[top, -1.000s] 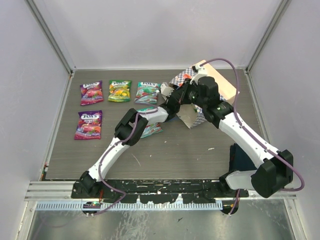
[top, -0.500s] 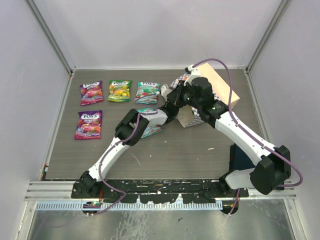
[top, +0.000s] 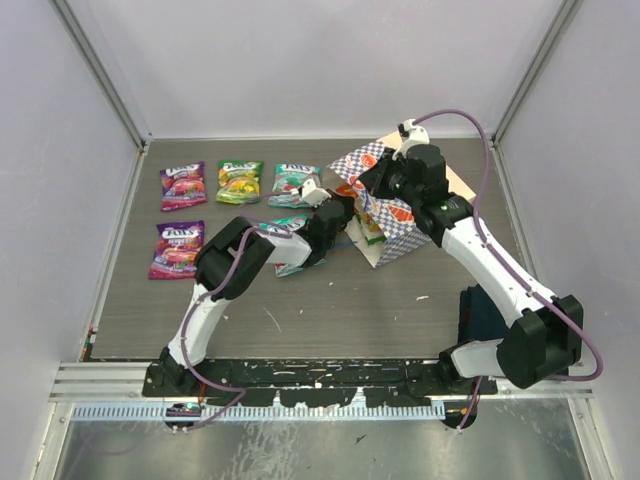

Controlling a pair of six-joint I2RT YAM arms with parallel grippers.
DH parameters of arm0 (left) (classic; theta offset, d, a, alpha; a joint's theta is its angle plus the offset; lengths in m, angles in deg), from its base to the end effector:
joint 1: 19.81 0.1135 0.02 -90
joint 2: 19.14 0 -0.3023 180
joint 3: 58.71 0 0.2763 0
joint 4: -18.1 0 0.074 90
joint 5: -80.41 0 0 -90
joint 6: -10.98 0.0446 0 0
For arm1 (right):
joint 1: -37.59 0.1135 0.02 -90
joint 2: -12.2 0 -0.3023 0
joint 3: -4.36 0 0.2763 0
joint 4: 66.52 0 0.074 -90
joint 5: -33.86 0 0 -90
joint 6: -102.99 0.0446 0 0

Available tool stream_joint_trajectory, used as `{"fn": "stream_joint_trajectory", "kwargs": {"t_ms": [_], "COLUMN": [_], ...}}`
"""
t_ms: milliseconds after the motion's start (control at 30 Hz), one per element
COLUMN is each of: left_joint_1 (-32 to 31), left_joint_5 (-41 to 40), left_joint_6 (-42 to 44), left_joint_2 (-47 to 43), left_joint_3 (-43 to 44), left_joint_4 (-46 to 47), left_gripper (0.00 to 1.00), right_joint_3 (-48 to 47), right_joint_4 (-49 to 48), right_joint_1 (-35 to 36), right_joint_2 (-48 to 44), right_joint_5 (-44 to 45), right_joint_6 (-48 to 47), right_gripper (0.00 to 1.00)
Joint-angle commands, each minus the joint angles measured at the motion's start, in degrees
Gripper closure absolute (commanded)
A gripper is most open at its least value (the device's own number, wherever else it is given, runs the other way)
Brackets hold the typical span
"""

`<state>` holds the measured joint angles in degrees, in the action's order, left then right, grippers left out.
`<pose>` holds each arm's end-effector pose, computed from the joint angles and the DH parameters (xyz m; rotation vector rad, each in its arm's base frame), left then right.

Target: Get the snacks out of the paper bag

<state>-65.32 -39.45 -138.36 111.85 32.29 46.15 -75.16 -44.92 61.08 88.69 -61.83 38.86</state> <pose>0.3944 -0.3698 0.1408 -0.6003 1.7324 -0.8600 0.3078 0.1386 0.3843 -0.0292 1.9512 0.6735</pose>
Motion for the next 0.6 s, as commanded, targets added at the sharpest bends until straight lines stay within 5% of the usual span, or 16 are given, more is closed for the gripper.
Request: {"fn": "stream_joint_trajectory", "kwargs": {"t_ms": [0,67,167,267,467,567], "left_joint_1": [-2.5,-3.0,-3.4,-3.4,-3.0,-1.6], "left_joint_5": [-5.1,-5.4,-5.1,-6.1,-6.6,-3.8], "left_joint_6": [7.5,8.2,8.7,10.9,12.9,9.3], "left_joint_2": [-8.9,-10.6,-11.9,-12.7,-13.7,-13.1], "left_joint_3": [-5.2,-7.5,-8.4,-8.4,-8.8,-9.0], "left_joint_4": [8.5,7.5,3.7,-0.2,-4.2,-6.5], "left_gripper": [1.00,0.97,0.50,0.23,0.16,0.31], "right_joint_3": [-1.4,-1.1,-0.9,-1.0,-1.0,-1.0], "right_joint_4": [-2.5,-3.0,-3.3,-3.3,-3.4,-3.5], "right_joint_1": [-1.7,-2.2,-2.5,-2.7,-2.7,-2.8], "right_joint_2": [-1.2,-1.3,-0.8,-0.7,-0.6,-0.6], "right_joint_5": [-0.3,-0.6,-1.2,-1.7,-1.9,-2.0], "right_joint_6": [0.9,1.2,1.6,1.7,1.7,1.7], "right_gripper": [0.99,0.99,0.99,0.99,0.99,0.99]}}
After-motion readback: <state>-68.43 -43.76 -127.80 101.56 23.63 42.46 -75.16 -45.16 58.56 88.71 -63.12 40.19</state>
